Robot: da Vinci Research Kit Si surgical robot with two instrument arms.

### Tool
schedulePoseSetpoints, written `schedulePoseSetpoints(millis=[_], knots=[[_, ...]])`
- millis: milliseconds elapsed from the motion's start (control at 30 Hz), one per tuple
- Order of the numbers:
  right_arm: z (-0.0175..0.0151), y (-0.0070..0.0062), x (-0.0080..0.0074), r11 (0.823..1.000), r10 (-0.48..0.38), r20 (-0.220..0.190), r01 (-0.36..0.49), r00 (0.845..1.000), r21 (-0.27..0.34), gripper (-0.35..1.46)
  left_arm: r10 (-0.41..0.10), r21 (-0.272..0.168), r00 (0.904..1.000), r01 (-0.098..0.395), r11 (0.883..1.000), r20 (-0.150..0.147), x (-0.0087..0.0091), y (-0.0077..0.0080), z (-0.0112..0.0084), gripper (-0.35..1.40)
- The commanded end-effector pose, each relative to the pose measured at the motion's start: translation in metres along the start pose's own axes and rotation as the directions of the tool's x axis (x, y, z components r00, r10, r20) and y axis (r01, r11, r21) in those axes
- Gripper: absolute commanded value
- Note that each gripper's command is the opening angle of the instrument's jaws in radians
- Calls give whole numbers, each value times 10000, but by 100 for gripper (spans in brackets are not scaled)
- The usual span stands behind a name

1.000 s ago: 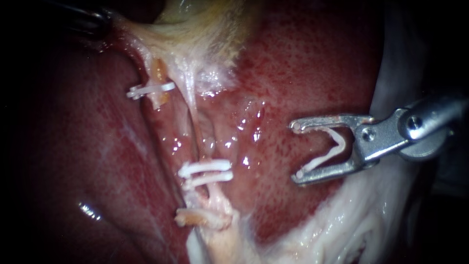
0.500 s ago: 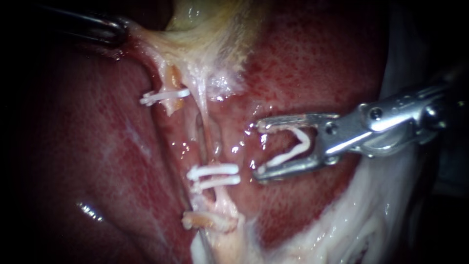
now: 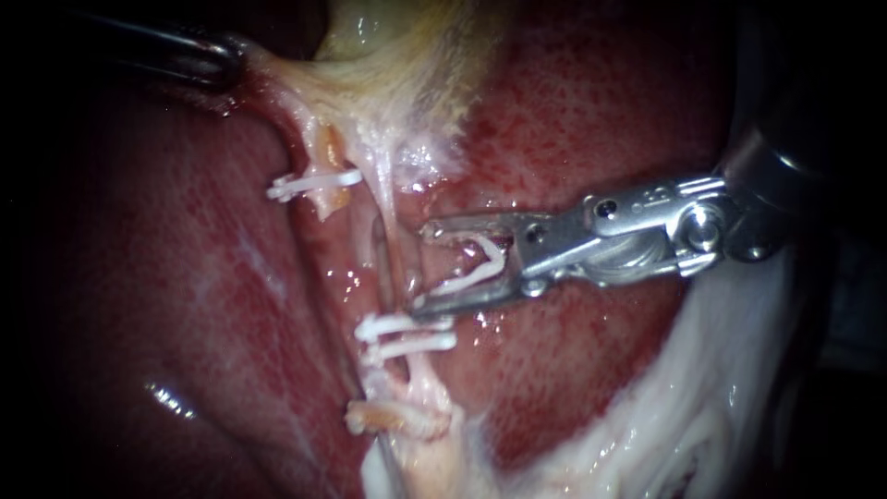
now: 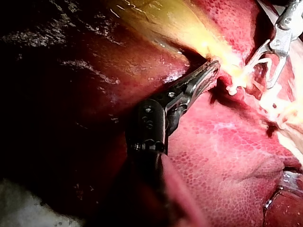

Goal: Clipping third clip right tube

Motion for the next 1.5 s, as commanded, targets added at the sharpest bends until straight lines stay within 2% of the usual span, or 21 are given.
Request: schedulePoseSetpoints(millis=[33,267,533,833,1000,1233,1333,1500], knots=[[3,1,-1,10000,59,-70,-58,10000,77,50,1,3,10000,-1,10000,-2,0,0,0,-35],[23,7,-6,9947,760,-623,-714,9952,734,50,2,4,10000,-2,10000,-3,0,0,0,-35],[38,13,1,9902,996,-1136,-872,9885,1095,49,1,5,10000,-1,10000,-3,0,0,1,-35],[37,10,17,9675,1912,-2215,-1456,9562,2066,49,6,-4,10000,-6,10000,-1,-1,-1,0,-35],[31,4,30,9577,2180,-2396,-1600,9461,2394,48,9,-12,10000,-9,10000,0,-2,-3,0,-35],[30,2,31,9497,2469,-2440,-1841,9378,2534,47,16,-17,10000,-16,10000,2,-3,-4,-1,-35],[30,2,31,9390,2672,-2404,-1960,9332,2827,42,16,-18,10000,-16,10000,2,-3,-4,-1,-35],[29,1,30,9242,2783,-2220,-1976,9345,3268,26,16,-18,10000,-16,10000,2,-3,-4,-1,-35]])
